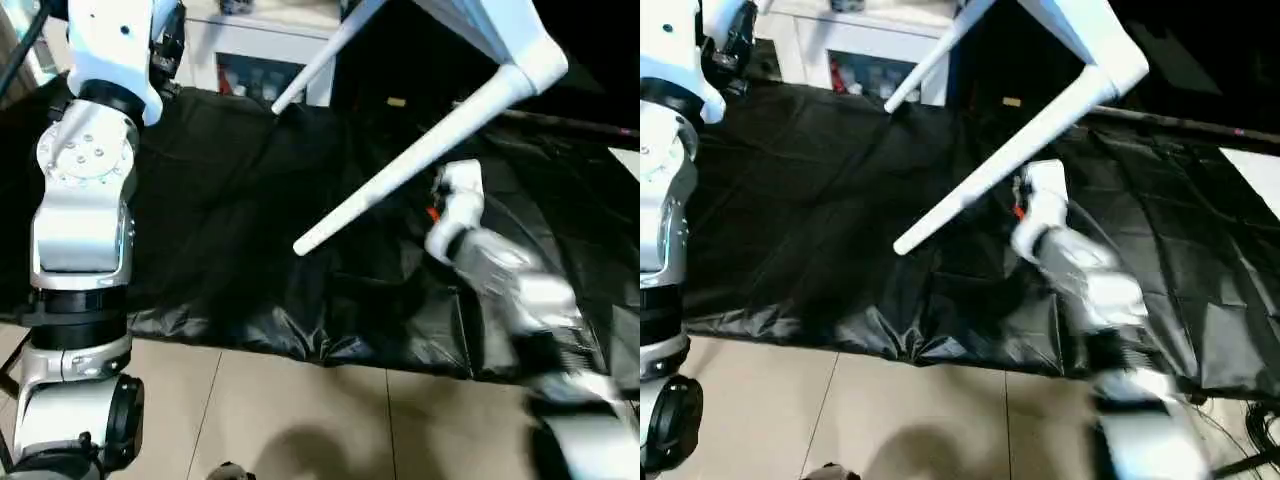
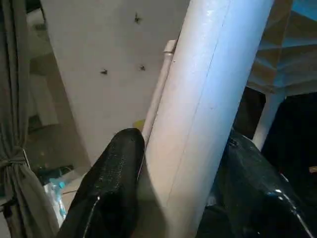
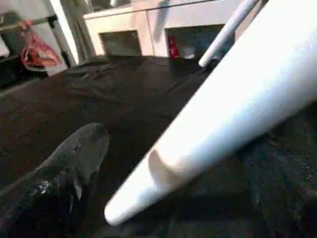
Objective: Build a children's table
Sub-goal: Flip table
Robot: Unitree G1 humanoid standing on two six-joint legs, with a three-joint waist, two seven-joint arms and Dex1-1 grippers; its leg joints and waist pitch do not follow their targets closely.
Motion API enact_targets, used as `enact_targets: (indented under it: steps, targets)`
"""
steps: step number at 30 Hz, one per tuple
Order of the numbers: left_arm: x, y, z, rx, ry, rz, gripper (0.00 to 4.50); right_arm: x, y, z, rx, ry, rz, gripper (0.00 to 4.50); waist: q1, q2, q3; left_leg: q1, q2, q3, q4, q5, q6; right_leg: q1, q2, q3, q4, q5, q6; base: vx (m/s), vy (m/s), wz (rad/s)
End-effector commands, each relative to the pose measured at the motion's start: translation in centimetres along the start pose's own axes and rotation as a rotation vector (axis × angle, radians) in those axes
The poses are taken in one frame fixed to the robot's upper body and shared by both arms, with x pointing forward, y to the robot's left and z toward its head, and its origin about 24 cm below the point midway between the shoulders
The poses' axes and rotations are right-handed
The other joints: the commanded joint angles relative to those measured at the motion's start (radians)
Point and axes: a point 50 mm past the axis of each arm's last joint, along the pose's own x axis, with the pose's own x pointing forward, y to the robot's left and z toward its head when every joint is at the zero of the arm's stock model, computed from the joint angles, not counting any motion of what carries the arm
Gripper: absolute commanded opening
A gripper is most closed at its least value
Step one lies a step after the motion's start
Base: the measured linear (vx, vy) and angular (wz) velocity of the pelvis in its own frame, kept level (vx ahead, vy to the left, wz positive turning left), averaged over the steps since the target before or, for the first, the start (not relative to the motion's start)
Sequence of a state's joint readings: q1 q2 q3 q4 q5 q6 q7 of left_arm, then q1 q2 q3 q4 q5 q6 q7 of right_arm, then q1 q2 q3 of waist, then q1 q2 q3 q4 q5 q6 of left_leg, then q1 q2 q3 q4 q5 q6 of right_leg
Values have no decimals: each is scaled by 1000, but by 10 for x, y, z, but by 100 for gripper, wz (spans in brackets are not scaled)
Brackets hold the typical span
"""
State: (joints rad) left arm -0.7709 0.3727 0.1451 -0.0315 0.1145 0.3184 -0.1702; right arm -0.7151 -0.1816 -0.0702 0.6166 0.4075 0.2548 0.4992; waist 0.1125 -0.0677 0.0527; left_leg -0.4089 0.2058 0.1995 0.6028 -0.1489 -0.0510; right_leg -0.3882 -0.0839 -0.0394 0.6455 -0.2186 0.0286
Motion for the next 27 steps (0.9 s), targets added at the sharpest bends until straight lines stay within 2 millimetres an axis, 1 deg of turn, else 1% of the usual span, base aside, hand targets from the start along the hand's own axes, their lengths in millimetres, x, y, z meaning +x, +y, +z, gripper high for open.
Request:
enact_targets:
  steps: [1,2,3,4,5,6,7,8,9,10,12,13,14,16,18,19,20,21,22,23,24,25,27]
  targets:
    - [-2,-8,-11,-42,45,-33,212,2,-7,4,16,-38,-34,450,-7,6,-71,43,26,-13,-70,-218,-68,13,-48,29,-76,-104,-168,0,0,0]
    - [-2,-8,-12,-42,46,-34,211,8,-5,5,64,-70,-31,450,-9,7,-71,39,24,-13,-71,-212,-68,16,-47,28,-74,-93,-173,0,0,0]
    - [-3,-9,-13,-41,48,-36,211,12,-4,6,82,-85,-37,450,-11,7,-71,39,25,-13,-71,-217,-68,16,-48,28,-73,-98,-175,0,0,0]
    - [-3,-9,-13,-40,49,-37,210,15,-4,6,91,-93,-41,450,-13,3,-70,40,25,-13,-71,-231,-66,15,-48,28,-75,-117,-178,0,0,0]
    - [-4,-10,-14,-39,50,-39,208,18,-3,6,91,-94,-43,450,-11,5,-70,40,26,-13,-72,-237,-67,15,-50,28,-75,-126,-179,0,0,0]
    - [-4,-10,-15,-40,51,-39,206,19,-3,6,88,-91,-48,450,-11,6,-69,42,27,-13,-72,-246,-67,12,-50,28,-77,-140,-179,0,0,0]
    - [-4,-10,-15,-40,52,-39,205,20,-3,6,86,-91,-53,421,-9,6,-69,42,28,-13,-72,-241,-68,13,-50,28,-76,-137,-176,0,0,0]
    - [-5,-11,-16,-41,53,-40,205,21,-3,5,82,-91,-61,414,-9,4,-69,41,28,-13,-73,-233,-68,14,-49,28,-75,-128,-173,0,0,0]
    - [-6,-11,-18,-41,55,-41,204,22,-3,5,91,-96,-55,414,-9,-5,-68,40,27,-12,-73,-232,-65,15,-48,27,-76,-130,-171,0,0,0]
    - [-7,-12,-19,-42,56,-43,202,22,-3,5,98,-101,-49,395,-8,-1,-68,40,28,-12,-74,-233,-66,15,-50,27,-76,-137,-168,0,0,0]
    - [-12,-13,-25,-54,62,-54,200,24,-1,7,99,-114,-18,371,-10,-3,-68,40,29,-13,-75,-244,-69,14,-50,27,-77,-142,-165,0,0,0]
    - [-12,-14,-26,-56,62,-56,200,24,-1,7,99,-116,-16,371,-10,-4,-67,40,30,-13,-75,-248,-71,13,-49,27,-77,-138,-163,0,0,0]
    - [-16,-15,-31,-64,70,-64,200,24,-1,8,95,-128,5,367,-10,-6,-68,41,30,-13,-75,-252,-71,12,-50,27,-77,-137,-164,0,0,0]
    - [-22,-18,-40,-67,84,-76,195,24,0,9,96,-147,42,338,-11,-7,-68,41,30,-13,-76,-267,-69,12,-50,28,-78,-144,-166,0,0,0]
    - [-26,-21,-46,-74,95,-88,190,24,1,10,94,-157,77,325,-9,-4,-68,42,31,-14,-76,-267,-67,11,-50,28,-77,-138,-168,0,0,0]
    - [-26,-22,-46,-75,95,-89,190,24,2,10,93,-157,79,325,-8,-5,-68,46,32,-13,-76,-268,-67,9,-48,28,-77,-133,-169,0,0,0]
    - [-31,-27,-53,-81,99,-115,185,23,3,10,92,-164,116,308,-7,-4,-68,47,31,-13,-75,-272,-66,9,-48,28,-78,-134,-170,0,0,0]
    - [-33,-30,-57,-81,107,-129,181,22,4,11,93,-167,140,295,-7,-6,-66,43,31,-13,-77,-277,-65,10,-48,28,-79,-140,-169,0,0,0]
    - [-33,-30,-57,-81,107,-129,179,22,4,11,93,-167,140,287,-7,-2,-67,47,32,-14,-78,-291,-69,7,-48,28,-81,-151,-167,0,0,0]
    - [-35,-32,-60,-82,109,-142,176,22,5,10,92,-167,160,283,-5,-1,-68,49,32,-14,-78,-299,-72,6,-48,28,-81,-153,-169,0,0,0]
    - [-37,-34,-63,-84,114,-150,173,22,6,10,86,-162,172,277,-6,-3,-67,47,32,-14,-79,-300,-73,7,-48,28,-81,-152,-169,0,0,0]
    - [-39,-36,-65,-85,115,-159,171,22,6,9,78,-159,182,266,-4,2,-68,48,32,-15,-79,-300,-76,6,-48,28,-79,-146,-171,0,0,0]
    - [-40,-39,-67,-84,114,-169,168,22,7,8,73,-154,189,246,-4,0,-68,47,32,-15,-80,-307,-76,7,-48,27,-81,-147,-172,0,0,0]
